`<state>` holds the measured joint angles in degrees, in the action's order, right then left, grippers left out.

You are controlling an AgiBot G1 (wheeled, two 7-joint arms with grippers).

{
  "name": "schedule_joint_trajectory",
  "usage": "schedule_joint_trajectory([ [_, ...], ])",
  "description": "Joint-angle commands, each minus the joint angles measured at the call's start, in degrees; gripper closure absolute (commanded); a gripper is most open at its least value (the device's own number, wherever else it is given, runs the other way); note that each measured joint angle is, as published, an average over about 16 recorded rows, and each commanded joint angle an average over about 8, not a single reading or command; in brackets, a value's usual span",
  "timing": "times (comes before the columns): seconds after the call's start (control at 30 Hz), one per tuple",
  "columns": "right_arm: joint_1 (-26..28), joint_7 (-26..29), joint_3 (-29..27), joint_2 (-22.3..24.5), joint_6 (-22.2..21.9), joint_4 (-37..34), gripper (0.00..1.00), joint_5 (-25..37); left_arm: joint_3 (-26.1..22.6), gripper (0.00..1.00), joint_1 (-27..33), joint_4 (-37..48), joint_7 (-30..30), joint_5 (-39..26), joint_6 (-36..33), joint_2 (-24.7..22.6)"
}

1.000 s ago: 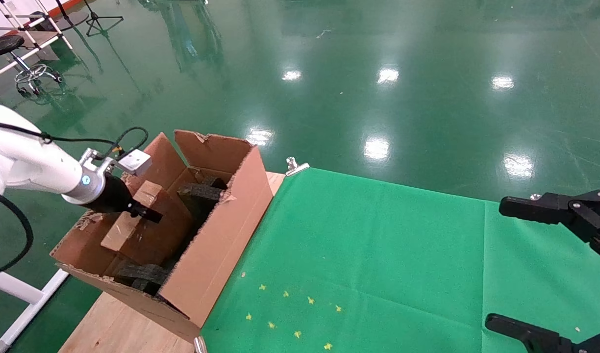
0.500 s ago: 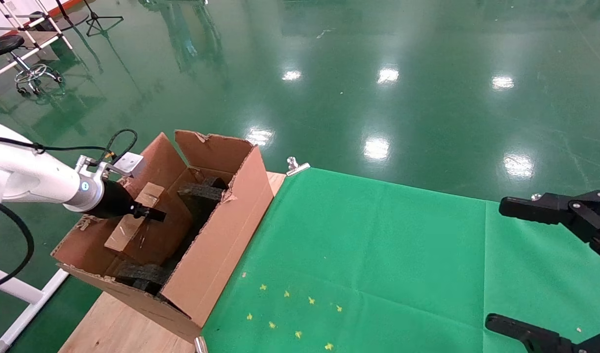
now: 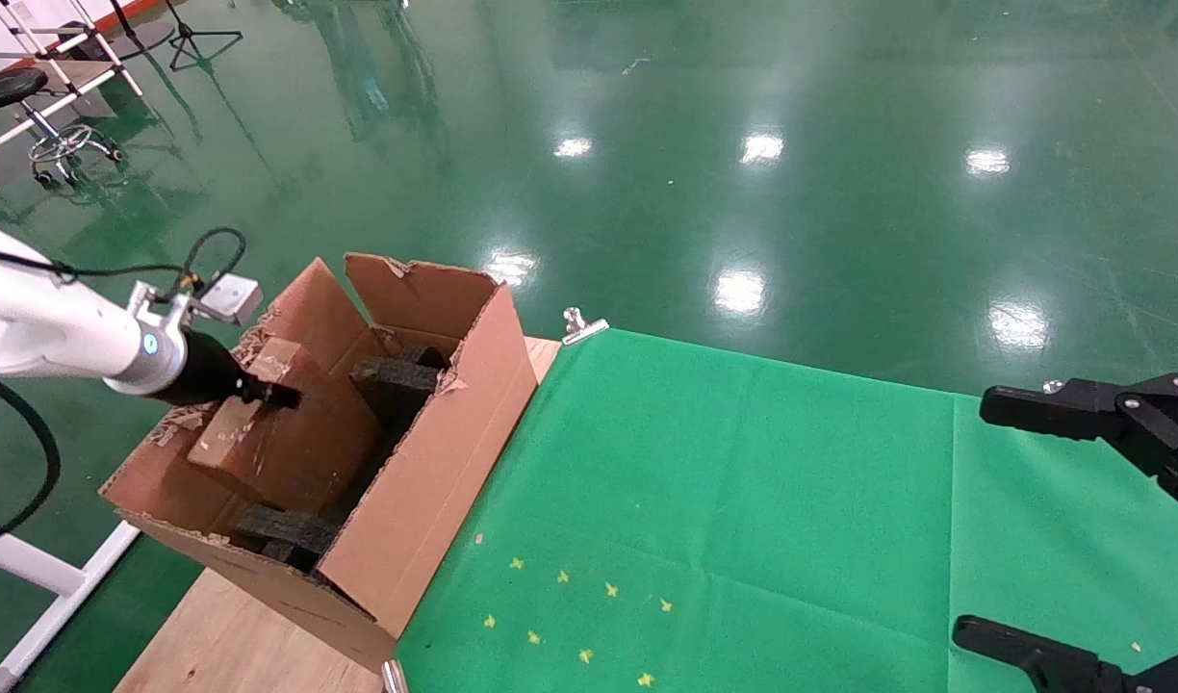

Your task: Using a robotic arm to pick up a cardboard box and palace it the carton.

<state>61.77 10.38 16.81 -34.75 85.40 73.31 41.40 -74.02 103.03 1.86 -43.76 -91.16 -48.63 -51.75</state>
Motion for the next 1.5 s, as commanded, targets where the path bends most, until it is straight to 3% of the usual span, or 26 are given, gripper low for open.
schedule_joint_trajectory([
  [0.03,0.0,0.0,0.0,0.0,0.0,0.0,0.00,0.0,0.1,0.00,0.8,0.0,0.0,0.1,-0.1,0.1],
  [0.37,0.0,0.0,0.0,0.0,0.0,0.0,0.00,0.0,1.6,0.00,1.2,-3.1,3.7,2.3,-3.9,1.3],
  [0.93,0.0,0.0,0.1,0.0,0.0,0.0,0.00,-0.1,4.7,0.00,7.7,-16.3,8.8,6.9,-12.6,7.3],
  [1.2,0.0,0.0,0.1,0.0,0.0,0.0,0.00,-0.1,6.0,0.00,6.1,-16.7,9.3,7.8,-12.6,7.0],
  [1.5,0.0,-0.1,0.1,0.0,0.0,-0.1,0.00,-0.1,13.3,0.00,-0.5,-25.0,12.6,13.6,-16.1,8.4],
])
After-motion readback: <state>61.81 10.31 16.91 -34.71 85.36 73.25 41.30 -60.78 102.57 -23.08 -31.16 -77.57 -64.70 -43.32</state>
